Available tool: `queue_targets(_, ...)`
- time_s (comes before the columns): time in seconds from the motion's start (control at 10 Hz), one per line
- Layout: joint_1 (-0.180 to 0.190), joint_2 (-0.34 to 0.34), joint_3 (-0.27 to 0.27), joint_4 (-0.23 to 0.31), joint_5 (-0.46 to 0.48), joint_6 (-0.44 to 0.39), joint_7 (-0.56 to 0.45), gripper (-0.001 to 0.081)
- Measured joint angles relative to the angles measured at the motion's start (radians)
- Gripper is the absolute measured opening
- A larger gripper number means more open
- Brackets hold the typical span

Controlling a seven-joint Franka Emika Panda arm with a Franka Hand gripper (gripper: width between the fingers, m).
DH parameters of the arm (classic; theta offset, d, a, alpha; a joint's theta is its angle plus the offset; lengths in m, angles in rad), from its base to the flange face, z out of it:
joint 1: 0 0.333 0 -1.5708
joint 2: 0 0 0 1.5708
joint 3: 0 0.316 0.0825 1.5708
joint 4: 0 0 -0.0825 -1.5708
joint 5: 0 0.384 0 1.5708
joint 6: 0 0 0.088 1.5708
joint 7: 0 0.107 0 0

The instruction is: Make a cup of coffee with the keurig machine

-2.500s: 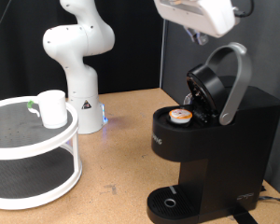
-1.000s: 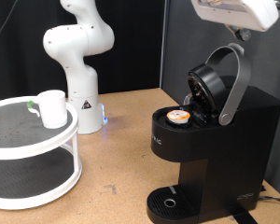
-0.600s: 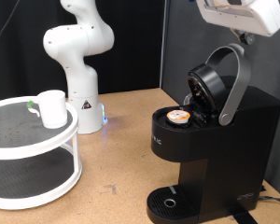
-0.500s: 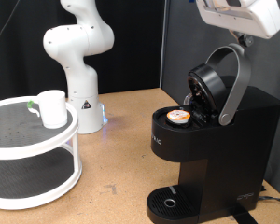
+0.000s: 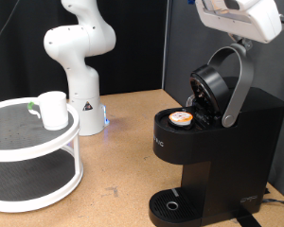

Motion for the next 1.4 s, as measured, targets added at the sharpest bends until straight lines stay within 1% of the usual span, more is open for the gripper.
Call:
queue_targets(0.2,-0.014,-0.012,-0.011,0.001,-0.011,-0.035,-0.011,0.0)
queue_targets(0.3,-0.023,-0.02,-0.018,0.004,-0.032,-0.061,-0.016,0.0)
queue_targets(0.5,-0.042,-0.031,-0.033,0.017,-0.099,-0.123,-0.013,0.0)
queue_targets(0.7,-0.062,-0.033,-0.048,0.021,-0.145,-0.153,-0.012,0.0)
queue_targets(0.9,-0.079,-0.033,-0.059,0.016,-0.198,-0.159,0.004,0.0)
queue_targets(1.1,-0.093,-0.031,-0.064,0.009,-0.272,-0.157,0.036,0.0)
queue_targets(1.4,-0.103,-0.024,-0.065,0.002,-0.346,-0.156,0.064,0.0)
